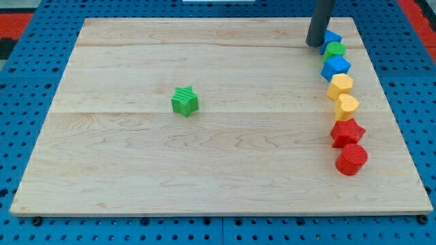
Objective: Move the green star to the center of the board
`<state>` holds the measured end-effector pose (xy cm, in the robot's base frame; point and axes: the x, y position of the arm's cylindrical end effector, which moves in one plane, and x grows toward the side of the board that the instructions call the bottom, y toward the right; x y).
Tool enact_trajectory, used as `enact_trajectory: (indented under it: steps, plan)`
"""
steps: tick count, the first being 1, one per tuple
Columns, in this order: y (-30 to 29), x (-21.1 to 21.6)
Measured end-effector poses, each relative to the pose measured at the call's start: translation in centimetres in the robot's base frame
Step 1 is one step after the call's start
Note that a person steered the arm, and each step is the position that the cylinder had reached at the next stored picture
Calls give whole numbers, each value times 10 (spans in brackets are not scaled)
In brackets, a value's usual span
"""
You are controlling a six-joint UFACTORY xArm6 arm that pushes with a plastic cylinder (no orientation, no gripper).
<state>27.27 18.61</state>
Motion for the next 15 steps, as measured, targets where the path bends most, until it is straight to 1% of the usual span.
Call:
enact_trajectory:
  steps: [1, 2, 3, 4, 5, 6, 7, 8, 9, 10, 11, 12, 13, 14, 15]
  plan:
    - [-7, -2]
    - [-39, -3]
    - [-56, 28]
    - [-45, 103]
    - [-59, 173]
    - [-106, 222]
    - [-175, 230]
    - [-244, 195]
    - [-284, 156]
    - [-292, 125]
    - [-263, 118]
    - [-270, 138]
    - [-274, 176]
    - [-263, 188]
    - [-258, 173]
